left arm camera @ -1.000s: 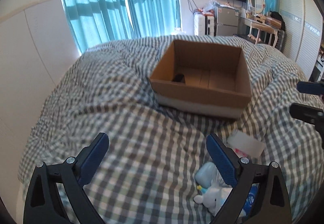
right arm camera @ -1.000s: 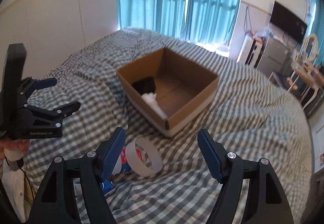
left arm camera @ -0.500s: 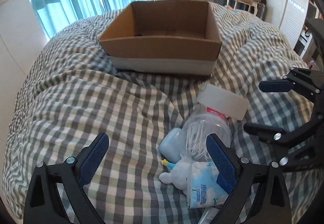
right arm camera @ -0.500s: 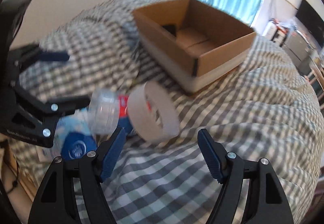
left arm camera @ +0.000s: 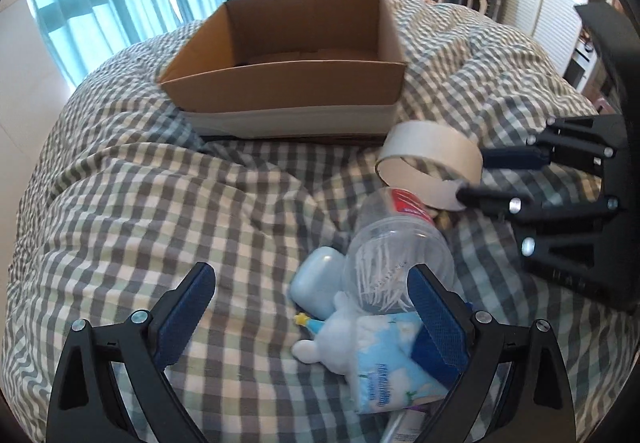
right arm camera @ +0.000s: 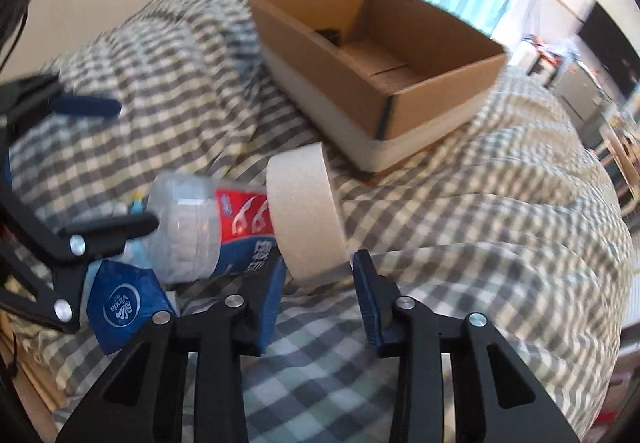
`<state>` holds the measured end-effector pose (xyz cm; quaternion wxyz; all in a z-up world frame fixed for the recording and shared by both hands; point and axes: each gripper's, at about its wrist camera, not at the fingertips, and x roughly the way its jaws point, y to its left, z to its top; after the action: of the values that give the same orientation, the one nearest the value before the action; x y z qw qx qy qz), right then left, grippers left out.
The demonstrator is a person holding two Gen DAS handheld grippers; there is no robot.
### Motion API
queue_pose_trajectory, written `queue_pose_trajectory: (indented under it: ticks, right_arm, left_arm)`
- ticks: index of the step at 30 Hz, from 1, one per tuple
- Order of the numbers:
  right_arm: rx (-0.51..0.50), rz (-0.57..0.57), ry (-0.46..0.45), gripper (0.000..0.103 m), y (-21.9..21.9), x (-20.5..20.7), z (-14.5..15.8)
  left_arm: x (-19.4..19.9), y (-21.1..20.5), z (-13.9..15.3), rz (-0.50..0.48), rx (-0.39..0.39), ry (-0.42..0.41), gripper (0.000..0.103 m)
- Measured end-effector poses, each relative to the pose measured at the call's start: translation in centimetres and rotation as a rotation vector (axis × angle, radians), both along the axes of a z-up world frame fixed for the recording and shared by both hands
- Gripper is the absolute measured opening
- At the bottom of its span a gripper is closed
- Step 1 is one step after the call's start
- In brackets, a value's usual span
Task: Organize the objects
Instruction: 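Grasp the clear swab jar with the left tool while the right tool grasps the tape roll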
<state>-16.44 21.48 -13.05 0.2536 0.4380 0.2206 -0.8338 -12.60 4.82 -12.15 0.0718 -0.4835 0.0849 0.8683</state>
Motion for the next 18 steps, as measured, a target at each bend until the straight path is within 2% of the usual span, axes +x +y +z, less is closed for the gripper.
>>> queue_pose_trajectory:
  ticks: [7, 14, 18]
  right_arm:
    - [-0.077, -0.117, 0.066, 0.031, 2.3, 1.1, 1.4]
    - [-0.214, -0.257, 0.044, 0.028, 5.1, 0.8, 1.8]
    - [-0.253, -0.286, 0.031, 0.028, 5.9, 0.7, 1.8]
  left_arm:
    - [-0.6, 1.9, -0.5, -0.065, 0.055, -0.020, 0.099]
    - [-0.9, 3.6, -1.4, -0.125, 0.093, -0.056, 0.099]
    - [-1.7, 4.6, -2.0, -0.119, 0.127, -0.091, 0.099]
